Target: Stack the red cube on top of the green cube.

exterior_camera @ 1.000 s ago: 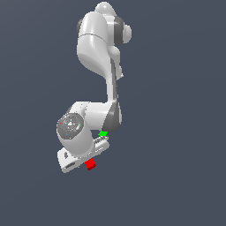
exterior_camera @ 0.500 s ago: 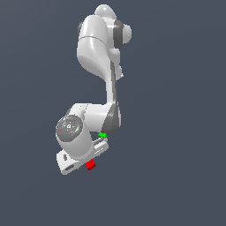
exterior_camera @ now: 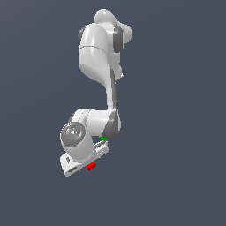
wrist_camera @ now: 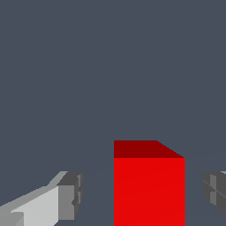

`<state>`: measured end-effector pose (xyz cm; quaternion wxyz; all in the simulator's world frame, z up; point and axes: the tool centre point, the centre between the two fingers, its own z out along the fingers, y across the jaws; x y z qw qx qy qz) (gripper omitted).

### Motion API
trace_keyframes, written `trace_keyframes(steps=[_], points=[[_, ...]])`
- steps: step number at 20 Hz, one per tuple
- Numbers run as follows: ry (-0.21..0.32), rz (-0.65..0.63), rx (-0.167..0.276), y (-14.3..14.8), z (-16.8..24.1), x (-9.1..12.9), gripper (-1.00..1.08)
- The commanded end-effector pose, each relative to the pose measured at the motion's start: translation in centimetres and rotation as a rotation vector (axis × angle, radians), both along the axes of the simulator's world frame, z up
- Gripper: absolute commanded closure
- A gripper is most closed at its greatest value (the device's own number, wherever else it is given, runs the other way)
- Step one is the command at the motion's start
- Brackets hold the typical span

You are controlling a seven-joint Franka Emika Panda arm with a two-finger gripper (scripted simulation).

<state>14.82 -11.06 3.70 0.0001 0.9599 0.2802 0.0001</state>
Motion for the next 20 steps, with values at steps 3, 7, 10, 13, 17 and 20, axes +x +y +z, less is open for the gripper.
trace_keyframes(steps=[3, 7, 10, 13, 17, 20], points=[[0.000, 0.001, 0.000, 0.02, -1.71, -0.03, -0.92], [0.000, 0.001, 0.000, 0.01, -1.73, 0.10, -0.92], [0.000, 0.001, 0.000, 0.01, -1.70, 0.11, 1.08], [0.000, 0.001, 0.000, 0.01, -1.70, 0.11, 1.08], [0.000, 0.001, 0.000, 0.01, -1.70, 0.11, 1.08], [0.001, 0.001, 0.000, 0.01, -1.72, 0.08, 1.08]])
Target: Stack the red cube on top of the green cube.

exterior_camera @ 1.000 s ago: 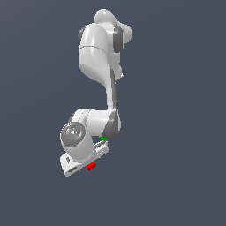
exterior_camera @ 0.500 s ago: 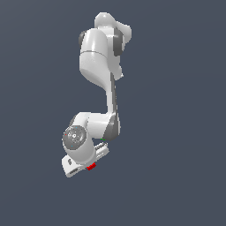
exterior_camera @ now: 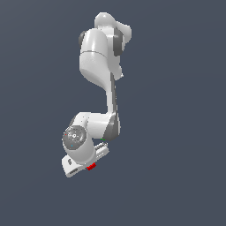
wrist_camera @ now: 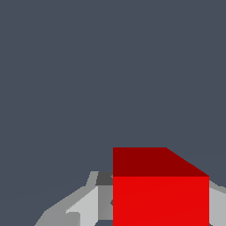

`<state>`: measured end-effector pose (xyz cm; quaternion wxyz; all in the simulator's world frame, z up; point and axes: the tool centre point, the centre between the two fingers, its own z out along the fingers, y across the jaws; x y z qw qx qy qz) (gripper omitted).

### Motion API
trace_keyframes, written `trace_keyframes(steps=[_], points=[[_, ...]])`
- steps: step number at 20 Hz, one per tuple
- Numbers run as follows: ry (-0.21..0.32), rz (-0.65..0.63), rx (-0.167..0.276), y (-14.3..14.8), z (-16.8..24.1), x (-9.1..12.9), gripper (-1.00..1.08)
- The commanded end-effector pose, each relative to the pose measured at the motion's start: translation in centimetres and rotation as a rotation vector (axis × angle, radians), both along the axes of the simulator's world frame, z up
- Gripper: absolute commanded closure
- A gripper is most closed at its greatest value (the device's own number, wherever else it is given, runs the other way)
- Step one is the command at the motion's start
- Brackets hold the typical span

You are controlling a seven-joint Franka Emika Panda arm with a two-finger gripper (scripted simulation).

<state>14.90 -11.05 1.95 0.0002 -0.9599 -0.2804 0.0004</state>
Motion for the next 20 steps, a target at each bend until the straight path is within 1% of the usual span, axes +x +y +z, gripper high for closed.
trace_keyframes(steps=[1, 7, 15, 20], points=[[0.000, 0.000, 0.000, 0.0, 0.1, 0.0, 1.08], [0.000, 0.000, 0.000, 0.0, 1.7, -0.1, 1.08], [0.000, 0.000, 0.000, 0.0, 7.1, -0.1, 1.08], [-0.001, 0.000, 0.000, 0.0, 9.4, -0.1, 1.08]])
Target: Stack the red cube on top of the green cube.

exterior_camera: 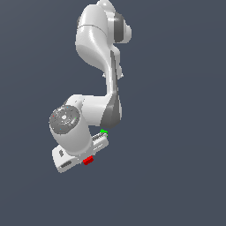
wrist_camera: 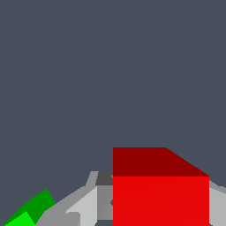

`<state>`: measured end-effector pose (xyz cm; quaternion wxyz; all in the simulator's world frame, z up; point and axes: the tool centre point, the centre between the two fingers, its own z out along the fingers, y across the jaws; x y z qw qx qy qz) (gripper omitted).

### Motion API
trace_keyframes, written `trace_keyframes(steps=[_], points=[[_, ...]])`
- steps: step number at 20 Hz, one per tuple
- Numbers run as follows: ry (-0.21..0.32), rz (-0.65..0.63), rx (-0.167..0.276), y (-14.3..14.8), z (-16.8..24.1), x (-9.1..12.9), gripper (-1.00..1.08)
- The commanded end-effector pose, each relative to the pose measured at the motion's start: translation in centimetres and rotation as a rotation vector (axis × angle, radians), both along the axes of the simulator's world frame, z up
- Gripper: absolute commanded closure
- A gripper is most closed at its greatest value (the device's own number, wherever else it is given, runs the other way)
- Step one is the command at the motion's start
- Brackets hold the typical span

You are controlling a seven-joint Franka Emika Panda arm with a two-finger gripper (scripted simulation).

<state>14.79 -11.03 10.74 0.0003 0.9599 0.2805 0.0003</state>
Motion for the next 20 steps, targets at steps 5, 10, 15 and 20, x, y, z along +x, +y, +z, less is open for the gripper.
trace_keyframes(steps=[5, 10, 15, 20], points=[[0.001, 0.000, 0.000, 0.0, 1.3, 0.1, 1.08], [0.000, 0.000, 0.000, 0.0, 1.2, 0.0, 1.08], [0.000, 0.000, 0.000, 0.1, 1.0, -0.4, 1.08], [0.000, 0.000, 0.000, 0.4, 0.7, -1.2, 1.08]])
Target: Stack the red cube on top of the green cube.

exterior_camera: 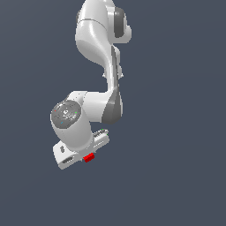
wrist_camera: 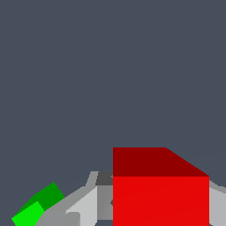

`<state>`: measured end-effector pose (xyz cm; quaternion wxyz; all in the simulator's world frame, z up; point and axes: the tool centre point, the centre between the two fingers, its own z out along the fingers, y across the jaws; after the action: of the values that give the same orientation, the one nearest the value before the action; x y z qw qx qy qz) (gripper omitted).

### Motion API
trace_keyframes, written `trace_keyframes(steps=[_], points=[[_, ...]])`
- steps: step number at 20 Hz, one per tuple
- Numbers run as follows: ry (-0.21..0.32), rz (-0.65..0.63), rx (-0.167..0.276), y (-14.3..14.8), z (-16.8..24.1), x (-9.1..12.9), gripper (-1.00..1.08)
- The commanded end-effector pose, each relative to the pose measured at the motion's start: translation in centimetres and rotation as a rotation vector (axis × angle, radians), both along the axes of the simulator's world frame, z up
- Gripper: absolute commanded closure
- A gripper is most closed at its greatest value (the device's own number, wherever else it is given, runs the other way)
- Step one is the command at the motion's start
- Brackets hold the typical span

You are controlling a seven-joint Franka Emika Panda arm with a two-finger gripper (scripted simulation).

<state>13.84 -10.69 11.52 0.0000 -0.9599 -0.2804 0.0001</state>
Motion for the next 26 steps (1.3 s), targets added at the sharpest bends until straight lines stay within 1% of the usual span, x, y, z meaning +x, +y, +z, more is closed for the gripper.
trace_keyframes(steps=[1, 5, 11, 26], points=[[-0.001, 0.000, 0.000, 0.2, -0.1, -0.5, 1.08], [-0.001, 0.000, 0.000, 0.6, -0.6, -1.7, 1.08], [-0.001, 0.000, 0.000, 1.4, -1.5, -4.1, 1.08], [0.000, 0.000, 0.000, 4.0, -4.2, -11.3, 1.08]])
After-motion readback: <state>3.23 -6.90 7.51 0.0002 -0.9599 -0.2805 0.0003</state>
